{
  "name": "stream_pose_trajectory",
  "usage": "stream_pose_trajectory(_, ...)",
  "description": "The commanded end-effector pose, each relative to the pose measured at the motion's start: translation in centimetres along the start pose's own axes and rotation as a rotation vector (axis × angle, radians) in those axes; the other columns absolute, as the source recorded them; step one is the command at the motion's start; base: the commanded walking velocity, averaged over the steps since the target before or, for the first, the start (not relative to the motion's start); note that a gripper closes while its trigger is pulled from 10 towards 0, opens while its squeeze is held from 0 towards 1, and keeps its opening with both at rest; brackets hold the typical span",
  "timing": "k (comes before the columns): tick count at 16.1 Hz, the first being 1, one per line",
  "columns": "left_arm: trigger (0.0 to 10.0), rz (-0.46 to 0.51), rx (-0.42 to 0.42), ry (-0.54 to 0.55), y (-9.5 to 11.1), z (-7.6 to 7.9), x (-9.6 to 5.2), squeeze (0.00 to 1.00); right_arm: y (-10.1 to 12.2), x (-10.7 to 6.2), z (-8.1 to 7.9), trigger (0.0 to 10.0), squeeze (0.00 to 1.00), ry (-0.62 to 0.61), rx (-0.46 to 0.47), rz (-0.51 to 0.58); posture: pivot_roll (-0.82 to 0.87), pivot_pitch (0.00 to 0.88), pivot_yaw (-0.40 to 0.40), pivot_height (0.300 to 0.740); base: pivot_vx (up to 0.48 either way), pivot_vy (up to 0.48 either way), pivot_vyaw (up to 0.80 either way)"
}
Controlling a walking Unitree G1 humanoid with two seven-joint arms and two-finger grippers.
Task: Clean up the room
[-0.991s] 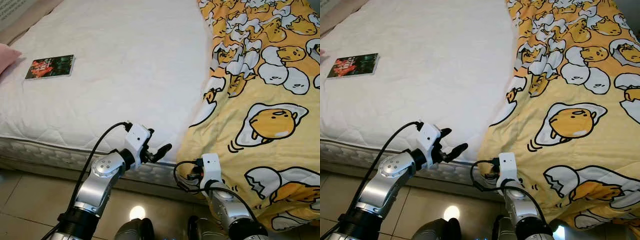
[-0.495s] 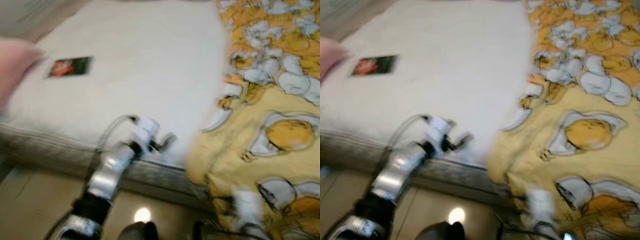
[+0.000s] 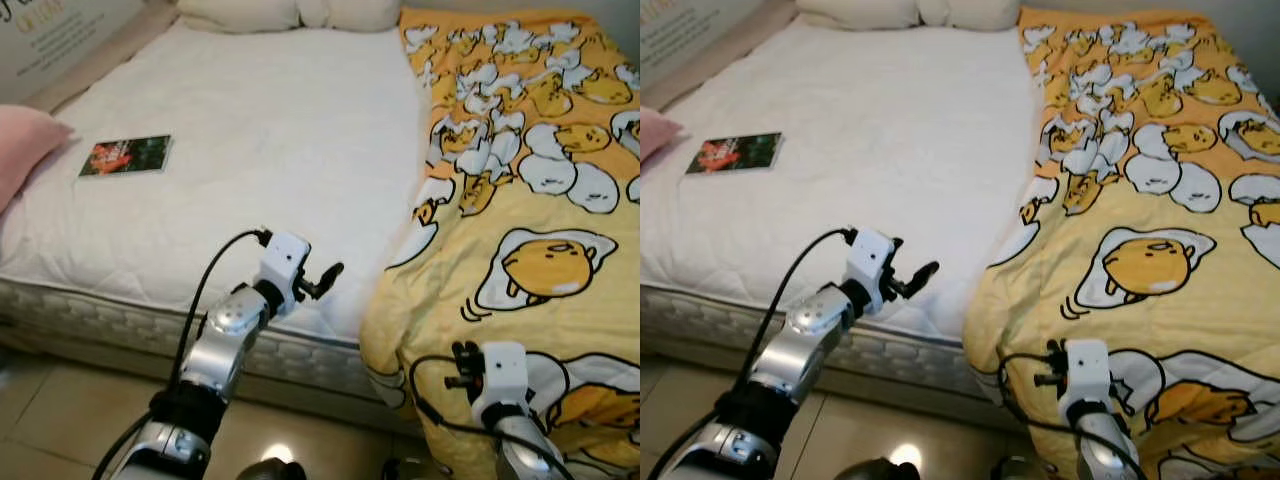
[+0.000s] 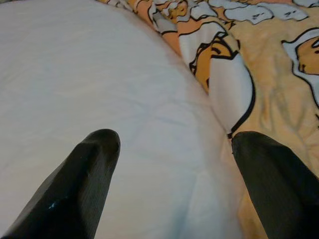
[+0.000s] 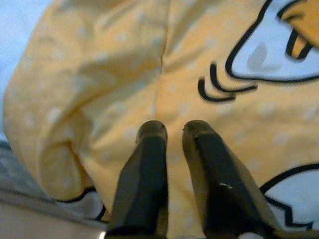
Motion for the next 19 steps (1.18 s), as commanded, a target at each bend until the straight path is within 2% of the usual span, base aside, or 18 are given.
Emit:
stream_pose_trajectory(1,10.0,0.008,0.020,0.006,0.3,0.0,0.3,0.00,1.6,0.4,-0.7,10.0,1.00,0.008,-0.002,0.058,-0.16,0.028,0.078,0.740,0.000,0.000,0.00)
stream_pose_trajectory(3,10.0,0.036,0.004,0.027,0.6,-0.1,0.4,0.00,2.9,1.5,-1.2,10.0,1.00,-0.001,0.049,0.095,-0.16,0.038,0.083,0.740,0.000,0.000,0.00)
stream_pose_trajectory(4,10.0,0.055,-0.011,-0.012,0.8,0.6,0.3,0.00,3.7,2.0,-1.1,10.0,1.00,-0.018,0.085,0.115,-0.16,0.040,0.086,0.740,0.000,0.000,0.00)
stream_pose_trajectory(5,10.0,0.049,0.017,-0.047,0.4,1.2,0.0,0.00,4.5,2.5,-1.1,10.0,1.00,-0.029,0.116,0.139,-0.16,0.040,0.087,0.740,0.000,0.000,0.00)
stream_pose_trajectory(7,10.0,0.035,-0.005,-0.086,-0.9,2.0,-1.0,0.00,5.9,3.1,-1.9,10.0,1.00,-0.013,0.150,0.177,-0.15,0.046,0.088,0.740,0.000,0.000,0.00)
stream_pose_trajectory(9,10.0,0.047,0.032,-0.146,-1.8,2.5,-2.5,0.00,6.5,3.4,-2.7,10.0,1.00,0.025,0.166,0.184,-0.14,0.051,0.084,0.740,0.000,0.000,0.00)
stream_pose_trajectory(11,10.0,0.049,0.041,-0.135,-2.4,1.1,-3.7,0.00,6.2,3.6,-2.8,10.0,1.00,0.042,0.189,0.164,-0.13,0.059,0.081,0.740,0.000,0.000,0.00)
stream_pose_trajectory(12,10.0,0.041,0.038,-0.102,-2.6,-0.3,-4.2,0.00,6.0,4.0,-3.0,10.0,1.00,0.049,0.212,0.149,-0.11,0.068,0.083,0.740,0.000,0.000,0.00)
stream_pose_trajectory(14,10.0,0.043,0.044,-0.072,-2.4,-1.7,-4.8,0.00,5.7,4.9,-3.6,10.0,1.00,0.067,0.256,0.121,-0.08,0.080,0.087,0.740,0.000,0.000,0.00)
stream_pose_trajectory(16,10.0,0.053,0.053,-0.073,-2.2,-1.9,-5.2,0.00,6.4,5.6,-4.7,10.0,1.00,0.101,0.259,0.126,-0.05,0.087,0.086,0.740,0.000,0.000,0.00)
stream_pose_trajectory(19,10.0,0.044,0.062,-0.064,-2.3,-2.1,-5.6,0.00,6.5,6.4,-5.2,10.0,1.00,0.111,0.305,0.113,-0.03,0.096,0.080,0.740,0.000,0.000,0.00)
Point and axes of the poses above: a point about 5 cm out from each wrist's last joint towards the gripper, its own x axis pointing out of the wrist towards the gripper, its own y axis along the axis of the wrist's last joint, z = x × y, the point moved 6 cm from there along x, pointing out of the wrist towards the gripper, and after that the axes turned 12 degrees about x, right-handed, at the moved point
